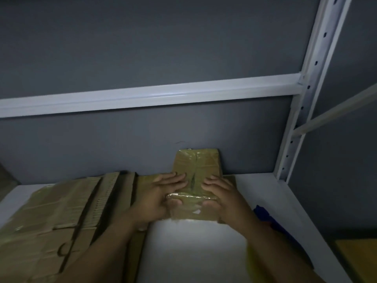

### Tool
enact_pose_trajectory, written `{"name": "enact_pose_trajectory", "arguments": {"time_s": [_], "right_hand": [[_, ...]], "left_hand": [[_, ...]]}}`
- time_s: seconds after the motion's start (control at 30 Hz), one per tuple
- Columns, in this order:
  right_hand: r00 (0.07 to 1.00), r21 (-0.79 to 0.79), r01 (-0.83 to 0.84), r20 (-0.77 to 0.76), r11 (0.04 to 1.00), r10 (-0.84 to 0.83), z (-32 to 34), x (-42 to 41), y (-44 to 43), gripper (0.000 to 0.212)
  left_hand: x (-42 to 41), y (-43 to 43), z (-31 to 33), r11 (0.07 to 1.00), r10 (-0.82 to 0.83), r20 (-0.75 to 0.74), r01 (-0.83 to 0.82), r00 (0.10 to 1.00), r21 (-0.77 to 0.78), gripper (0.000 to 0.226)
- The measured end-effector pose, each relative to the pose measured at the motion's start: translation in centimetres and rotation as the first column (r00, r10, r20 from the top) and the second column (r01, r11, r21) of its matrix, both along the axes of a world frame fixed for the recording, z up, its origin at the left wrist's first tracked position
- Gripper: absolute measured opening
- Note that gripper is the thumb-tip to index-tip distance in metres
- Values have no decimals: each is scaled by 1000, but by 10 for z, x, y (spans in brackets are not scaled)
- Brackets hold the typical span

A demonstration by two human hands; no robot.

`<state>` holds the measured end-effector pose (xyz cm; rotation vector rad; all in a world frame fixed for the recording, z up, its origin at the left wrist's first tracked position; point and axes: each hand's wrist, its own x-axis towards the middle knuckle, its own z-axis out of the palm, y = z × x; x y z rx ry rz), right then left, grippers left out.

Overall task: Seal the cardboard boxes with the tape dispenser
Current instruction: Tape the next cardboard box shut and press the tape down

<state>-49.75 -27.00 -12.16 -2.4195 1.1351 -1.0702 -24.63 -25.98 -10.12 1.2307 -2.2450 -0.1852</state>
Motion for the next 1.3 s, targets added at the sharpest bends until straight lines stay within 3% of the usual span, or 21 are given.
{"name": "enact_pose_trajectory", "arguments": {"time_s": [0.1,0.17,0.23,0.33,0.43,0.47,0.53,0.6,0.67,0.73,0.77,0.83,0.9,0.97,1.03,1.13,1.2,1.3], "right_hand": [[992,222,-130,29,966,127,3,-19,3,47],[988,266,-152,56,952,143,5,-22,7,48],[985,287,-169,86,943,151,7,-23,12,47],[986,285,-144,126,948,112,9,-32,17,44],[982,250,-30,187,968,-18,6,-40,21,37],[975,242,42,202,969,-93,5,-41,22,36],[924,266,224,249,938,-291,5,-42,24,38],[811,314,396,322,863,-489,13,-39,25,39],[711,397,412,423,820,-562,23,-33,26,33],[648,473,318,524,822,-552,31,-25,25,22],[650,486,297,528,822,-547,35,-21,24,20],[713,508,216,502,834,-490,43,-14,25,37],[790,558,42,490,829,-369,54,-9,27,48],[867,564,-64,439,823,-234,60,-12,26,58],[959,560,-75,266,825,-93,61,-22,19,58],[998,559,-34,-30,828,61,57,-24,14,40],[996,469,72,-84,880,-37,50,-21,13,39],[909,208,406,-193,890,-369,42,-13,22,44]], "left_hand": [[13,-6,39,913,27,-217,65,976,402,51],[7,-21,55,922,162,-281,-44,946,384,40],[-5,-38,61,935,217,-229,-135,949,328,41],[-25,-48,53,877,233,-299,-67,925,476,45],[-34,-48,45,856,339,-472,-59,814,513,34],[-35,-48,44,862,358,-489,-81,795,500,40],[-32,-47,42,847,421,-484,-142,767,513,84],[-32,-45,44,829,505,-520,-219,688,515,103],[-33,-41,47,836,536,-590,-286,604,468,85],[-35,-32,50,825,566,-620,-376,543,423,58],[-35,-26,49,801,595,-621,-436,510,410,48],[-40,-5,50,732,660,-615,-556,432,395,33],[-43,19,51,657,718,-573,-657,395,370,26],[-39,38,48,605,779,-472,-693,413,392,31],[-26,43,39,609,793,-394,-633,465,479,38],[-3,45,28,711,692,-332,-524,642,469,40],[0,49,27,798,561,-402,-344,723,495,56],[-6,58,30,803,483,-473,-157,737,575,70]]}}
